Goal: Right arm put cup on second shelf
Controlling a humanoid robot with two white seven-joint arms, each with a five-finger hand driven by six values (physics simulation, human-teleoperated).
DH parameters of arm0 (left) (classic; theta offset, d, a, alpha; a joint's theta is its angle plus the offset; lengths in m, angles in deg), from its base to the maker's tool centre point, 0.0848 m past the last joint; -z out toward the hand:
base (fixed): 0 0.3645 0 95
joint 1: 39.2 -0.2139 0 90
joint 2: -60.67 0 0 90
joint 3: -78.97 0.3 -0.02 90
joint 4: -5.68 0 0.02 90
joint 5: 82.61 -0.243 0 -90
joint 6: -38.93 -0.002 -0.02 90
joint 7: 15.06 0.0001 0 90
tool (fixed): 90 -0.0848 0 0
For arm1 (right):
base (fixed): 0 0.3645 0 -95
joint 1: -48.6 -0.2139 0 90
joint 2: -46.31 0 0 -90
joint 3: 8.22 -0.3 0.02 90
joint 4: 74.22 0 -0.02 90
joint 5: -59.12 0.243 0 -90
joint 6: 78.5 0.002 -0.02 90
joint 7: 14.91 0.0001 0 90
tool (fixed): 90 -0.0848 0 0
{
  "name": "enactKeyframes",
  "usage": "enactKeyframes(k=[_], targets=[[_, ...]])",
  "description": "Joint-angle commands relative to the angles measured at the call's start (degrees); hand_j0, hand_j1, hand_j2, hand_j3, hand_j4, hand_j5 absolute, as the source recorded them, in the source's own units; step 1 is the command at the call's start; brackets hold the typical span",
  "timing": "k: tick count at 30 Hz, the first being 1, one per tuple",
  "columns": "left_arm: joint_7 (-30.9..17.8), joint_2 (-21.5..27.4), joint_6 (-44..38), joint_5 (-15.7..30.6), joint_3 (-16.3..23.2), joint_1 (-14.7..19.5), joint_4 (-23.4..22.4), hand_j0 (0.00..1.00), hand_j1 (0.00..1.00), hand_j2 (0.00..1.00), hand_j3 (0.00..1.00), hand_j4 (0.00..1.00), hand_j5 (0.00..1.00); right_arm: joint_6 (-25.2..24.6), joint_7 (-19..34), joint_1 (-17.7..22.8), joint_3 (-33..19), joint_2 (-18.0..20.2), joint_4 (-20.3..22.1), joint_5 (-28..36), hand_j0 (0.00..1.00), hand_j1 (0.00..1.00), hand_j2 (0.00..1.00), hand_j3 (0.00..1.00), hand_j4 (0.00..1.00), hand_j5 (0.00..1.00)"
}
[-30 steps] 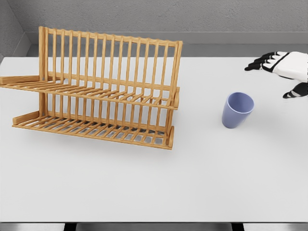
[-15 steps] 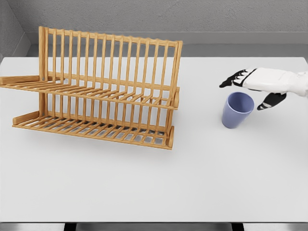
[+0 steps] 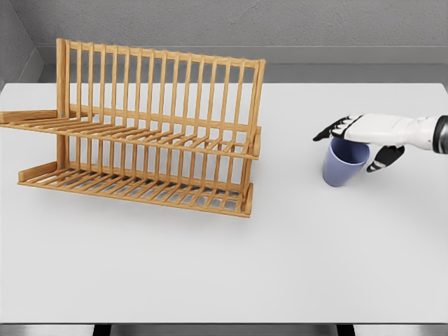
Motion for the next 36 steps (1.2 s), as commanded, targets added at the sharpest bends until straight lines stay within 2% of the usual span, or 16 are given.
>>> enactKeyframes(k=[1, 3, 5, 9, 23, 32, 36], targets=[[-0.01, 0.00, 0.00, 0.00, 0.00, 0.00, 0.00, 1.00, 1.00, 1.00, 1.00, 1.00, 1.00, 0.19, -0.02, 0.00, 0.21, -0.15, 0.02, 0.30, 1.00, 1.00, 1.00, 1.00, 1.00, 1.00], [-0.01, 0.00, 0.00, 0.00, 0.00, 0.00, 0.00, 1.00, 1.00, 1.00, 1.00, 1.00, 1.00, -0.07, -0.02, -0.26, 0.21, -0.06, 0.02, 0.30, 1.00, 1.00, 1.00, 1.00, 1.00, 1.00], [-0.01, 0.00, 0.00, 0.00, 0.00, 0.00, 0.00, 1.00, 1.00, 1.00, 1.00, 1.00, 1.00, -0.16, -0.02, -0.26, 0.21, -0.06, 0.02, 0.30, 0.82, 0.82, 0.82, 0.82, 0.82, 0.82], [-0.01, 0.00, 0.00, 0.00, 0.00, 0.00, 0.00, 1.00, 1.00, 1.00, 1.00, 1.00, 1.00, -0.16, -0.02, -0.35, 0.21, -0.06, 0.11, 0.30, 0.68, 0.68, 0.68, 0.68, 0.68, 0.68], [-0.01, 0.00, 0.00, 0.00, 0.00, 0.00, 0.00, 1.00, 1.00, 1.00, 1.00, 1.00, 1.00, 0.46, -0.02, -1.76, -0.40, 0.55, 0.46, 0.39, 0.68, 0.68, 0.68, 0.68, 0.68, 0.68], [-0.01, 0.00, 0.00, 0.00, 0.00, 0.00, 0.00, 1.00, 1.00, 1.00, 1.00, 1.00, 1.00, 0.63, -0.02, -4.57, -0.67, 1.35, 2.04, 0.83, 0.68, 0.68, 0.68, 0.68, 0.68, 0.68], [-0.01, 0.00, 0.00, 0.00, 0.00, 0.00, 0.00, 1.00, 1.00, 1.00, 1.00, 1.00, 1.00, 0.63, -0.02, -5.01, -2.69, 1.43, 3.54, 0.83, 0.68, 0.68, 0.68, 0.68, 0.68, 0.68]])
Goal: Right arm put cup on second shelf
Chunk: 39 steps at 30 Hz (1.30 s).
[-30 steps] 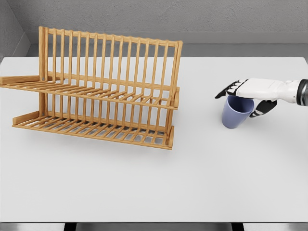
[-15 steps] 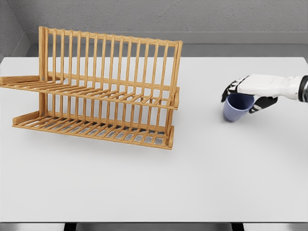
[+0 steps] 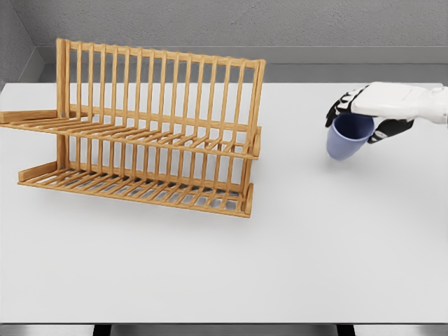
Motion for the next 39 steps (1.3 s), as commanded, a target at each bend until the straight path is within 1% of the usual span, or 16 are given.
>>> enactKeyframes(k=[1, 3, 4, 6, 7, 9, 11, 15, 16, 24, 26, 30, 36, 39], targets=[[-0.01, 0.00, 0.00, 0.00, 0.00, 0.00, 0.00, 1.00, 1.00, 1.00, 1.00, 1.00, 1.00, -0.19, -0.03, -0.09, -0.63, 0.11, 0.74, 0.31, 0.68, 0.68, 0.68, 0.68, 0.68, 0.68], [-0.01, 0.00, 0.00, 0.00, 0.00, 0.00, 0.00, 1.00, 1.00, 1.00, 1.00, 1.00, 1.00, -0.19, -0.03, -0.62, -0.80, 0.11, 1.09, 0.31, 0.67, 0.67, 0.67, 0.67, 0.67, 0.67], [-0.01, 0.00, 0.00, 0.00, 0.00, 0.00, 0.00, 1.00, 1.00, 1.00, 1.00, 1.00, 1.00, -0.19, -0.03, -0.44, -2.38, 0.20, 1.97, 0.40, 0.67, 0.67, 0.67, 0.67, 0.67, 0.67], [-0.01, 0.00, 0.00, 0.00, 0.00, 0.00, 0.00, 1.00, 1.00, 1.00, 1.00, 1.00, 1.00, -0.19, -0.03, -0.44, -2.74, 0.72, 2.93, 0.40, 0.67, 0.67, 0.67, 0.67, 0.67, 0.67], [-0.01, 0.00, 0.00, 0.00, 0.00, 0.00, 0.00, 1.00, 1.00, 1.00, 1.00, 1.00, 1.00, -0.19, -0.03, -0.44, -2.74, 0.72, 3.29, 0.40, 0.64, 0.64, 0.64, 0.64, 0.64, 0.64], [-0.01, 0.00, 0.00, 0.00, 0.00, 0.00, 0.00, 1.00, 1.00, 1.00, 1.00, 1.00, 1.00, -0.19, -0.03, -0.53, -2.82, 0.81, 3.73, 0.40, 0.65, 0.65, 0.65, 0.65, 0.65, 0.65], [-0.01, 0.00, 0.00, 0.00, 0.00, 0.00, 0.00, 1.00, 1.00, 1.00, 1.00, 1.00, 1.00, -0.19, -0.03, -0.09, -5.02, 1.16, 5.92, 0.40, 0.65, 0.65, 0.65, 0.65, 0.65, 0.65], [-0.01, 0.00, 0.00, 0.00, 0.00, 0.00, 0.00, 1.00, 1.00, 1.00, 1.00, 1.00, 1.00, -0.28, -0.03, -0.44, -5.55, 1.16, 8.38, 0.40, 0.65, 0.65, 0.65, 0.65, 0.65, 0.65], [-0.01, 0.00, 0.00, 0.00, 0.00, 0.00, 0.00, 1.00, 1.00, 1.00, 1.00, 1.00, 1.00, -0.28, -0.03, -0.35, -7.39, 1.16, 8.82, 0.40, 0.65, 0.65, 0.65, 0.65, 0.65, 0.65], [-0.01, 0.00, 0.00, 0.00, 0.00, 0.00, 0.00, 1.00, 1.00, 1.00, 1.00, 1.00, 1.00, -0.63, -0.03, -0.53, -8.98, 1.08, 11.46, 0.49, 0.65, 0.65, 0.65, 0.65, 0.65, 0.65], [-0.01, 0.00, 0.00, 0.00, 0.00, 0.00, 0.00, 1.00, 1.00, 1.00, 1.00, 1.00, 1.00, -0.89, -0.03, -0.62, -9.06, 0.99, 14.27, 0.49, 0.65, 0.65, 0.65, 0.65, 0.65, 0.65], [-0.01, 0.00, 0.00, 0.00, 0.00, 0.00, 0.00, 1.00, 1.00, 1.00, 1.00, 1.00, 1.00, -1.16, -0.03, -1.67, -9.06, 0.64, 18.32, 0.49, 0.64, 0.64, 0.64, 0.64, 0.64, 0.64], [-0.01, 0.00, 0.00, 0.00, 0.00, 0.00, 0.00, 1.00, 1.00, 1.00, 1.00, 1.00, 1.00, -0.98, -0.03, -2.02, -9.24, -0.07, 18.58, 0.58, 0.64, 0.64, 0.64, 0.64, 0.64, 0.64], [-0.01, 0.00, 0.00, 0.00, 0.00, 0.00, 0.00, 1.00, 1.00, 1.00, 1.00, 1.00, 1.00, -1.16, -0.03, -2.02, -9.15, -1.39, 18.58, 0.58, 0.64, 0.64, 0.64, 0.64, 0.64, 0.64]])
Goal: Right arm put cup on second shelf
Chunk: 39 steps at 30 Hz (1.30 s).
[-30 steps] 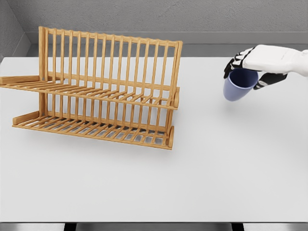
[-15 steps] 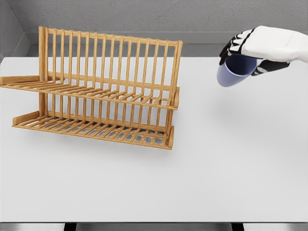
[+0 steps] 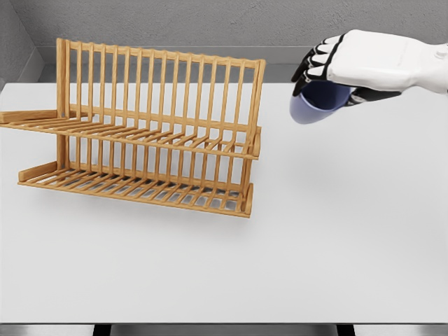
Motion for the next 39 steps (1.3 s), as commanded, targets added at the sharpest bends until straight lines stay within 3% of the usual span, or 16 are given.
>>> enactKeyframes(k=[1, 25, 39], targets=[[-0.01, 0.00, 0.00, 0.01, 0.00, 0.00, 0.00, 1.00, 1.00, 1.00, 1.00, 1.00, 1.00, -0.23, -0.04, 0.00, -0.02, -1.08, 0.11, 0.24, 0.64, 0.64, 0.64, 0.64, 0.64, 0.64], [-0.01, 0.00, 0.00, 0.01, 0.00, 0.00, 0.00, 1.00, 1.00, 1.00, 1.00, 1.00, 1.00, -0.32, -0.04, -1.58, 3.05, -14.00, 0.11, 0.15, 0.64, 0.64, 0.64, 0.64, 0.64, 0.64], [-0.01, 0.00, 0.00, 0.01, 0.00, 0.00, 0.00, 1.00, 1.00, 1.00, 1.00, 1.00, 1.00, -1.46, -0.04, 0.17, 6.66, -16.38, 0.03, -1.96, 0.65, 0.65, 0.65, 0.65, 0.65, 0.65]])
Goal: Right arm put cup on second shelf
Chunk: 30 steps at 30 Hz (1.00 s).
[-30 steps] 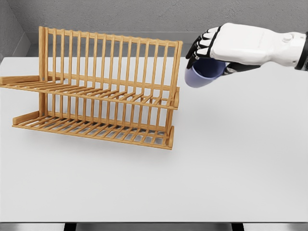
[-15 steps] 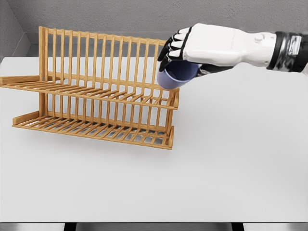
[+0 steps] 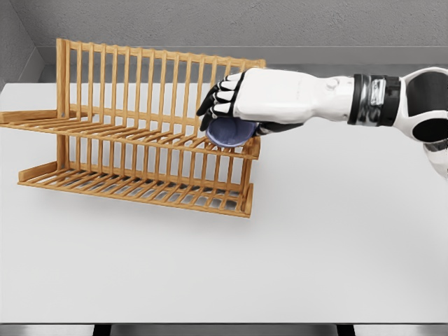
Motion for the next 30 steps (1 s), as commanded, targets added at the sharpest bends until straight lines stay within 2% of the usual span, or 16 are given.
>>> enactKeyframes(k=[1, 4, 5, 11, 14, 16, 17, 19, 20, 22, 25, 26, 27, 30], targets=[[-0.01, 0.00, 0.00, 0.00, 0.00, 0.00, -0.01, 1.00, 1.00, 1.00, 1.00, 1.00, 1.00, -0.22, -0.02, 0.09, 0.34, -0.05, 0.00, 0.07, 0.65, 0.65, 0.65, 0.65, 0.65, 0.65], [-0.01, 0.00, 0.00, 0.00, 0.00, 0.00, -0.01, 1.00, 1.00, 1.00, 1.00, 1.00, 1.00, -0.22, -0.02, 0.79, 0.34, 0.04, 0.00, -0.02, 0.66, 0.66, 0.66, 0.66, 0.66, 0.66], [-0.01, 0.00, 0.00, 0.00, 0.00, 0.00, -0.01, 1.00, 1.00, 1.00, 1.00, 1.00, 1.00, -0.22, -0.02, 0.79, 0.34, -0.05, 0.00, -0.02, 1.00, 1.00, 1.00, 1.00, 1.00, 1.00], [-0.01, 0.00, 0.00, 0.00, 0.00, 0.00, -0.01, 1.00, 1.00, 1.00, 1.00, 1.00, 1.00, 0.75, -0.02, 0.18, -1.23, 0.39, 0.09, 0.24, 1.00, 1.00, 1.00, 1.00, 1.00, 1.00], [-0.01, 0.00, 0.00, 0.00, 0.00, 0.00, -0.01, 1.00, 1.00, 1.00, 1.00, 1.00, 1.00, 4.35, -0.02, 0.53, -11.08, 0.91, 0.09, 0.51, 1.00, 1.00, 1.00, 1.00, 1.00, 1.00], [-0.01, 0.00, 0.00, 0.00, 0.00, 0.00, -0.01, 1.00, 1.00, 1.00, 1.00, 1.00, 1.00, 5.69, -0.02, 1.05, -16.70, 2.85, 0.09, 0.86, 1.00, 1.00, 1.00, 1.00, 1.00, 1.00], [-0.01, 0.00, 0.00, 0.00, 0.00, 0.00, -0.01, 1.00, 1.00, 1.00, 1.00, 1.00, 1.00, 5.69, -0.02, 2.72, -21.26, 4.60, 0.09, 0.95, 1.00, 1.00, 1.00, 1.00, 1.00, 1.00], [-0.01, 0.00, 0.00, 0.00, 0.00, 0.00, -0.01, 1.00, 1.00, 1.00, 1.00, 1.00, 1.00, 5.69, -0.02, 9.93, -31.11, 7.15, 0.09, 1.03, 1.00, 1.00, 1.00, 1.00, 1.00, 1.00], [-0.01, 0.00, 0.00, 0.00, 0.00, 0.00, -0.01, 1.00, 1.00, 1.00, 1.00, 1.00, 1.00, 5.69, -0.02, 12.99, -33.84, 9.26, 0.09, 1.12, 1.00, 1.00, 1.00, 1.00, 1.00, 1.00], [-0.01, 0.00, 0.00, 0.00, 0.00, 0.00, -0.01, 1.00, 1.00, 1.00, 1.00, 1.00, 1.00, 5.69, -0.02, 21.53, -38.76, 10.14, -0.09, 1.12, 1.00, 1.00, 1.00, 1.00, 1.00, 1.00], [-0.01, 0.00, 0.00, 0.00, 0.00, 0.00, -0.01, 1.00, 1.00, 1.00, 1.00, 1.00, 1.00, 5.69, -0.02, 30.32, -40.00, 8.92, -0.08, 0.95, 1.00, 1.00, 1.00, 1.00, 1.00, 1.00], [-0.01, 0.00, 0.00, 0.00, 0.00, 0.00, -0.01, 1.00, 1.00, 1.00, 1.00, 1.00, 1.00, 5.69, -0.02, 32.17, -40.17, 5.67, -0.08, 0.95, 1.00, 1.00, 1.00, 1.00, 1.00, 1.00], [-0.01, 0.00, 0.00, 0.00, 0.00, 0.00, -0.01, 1.00, 1.00, 1.00, 1.00, 1.00, 1.00, 5.69, -0.02, 32.70, -40.17, 2.24, -0.26, 0.86, 1.00, 1.00, 1.00, 1.00, 1.00, 1.00], [-0.01, 0.00, 0.00, 0.00, 0.00, 0.00, -0.01, 1.00, 1.00, 1.00, 1.00, 1.00, 1.00, 5.69, -0.02, 33.05, -40.97, 1.79, -0.26, 0.68, 1.00, 1.00, 1.00, 1.00, 1.00, 1.00]])
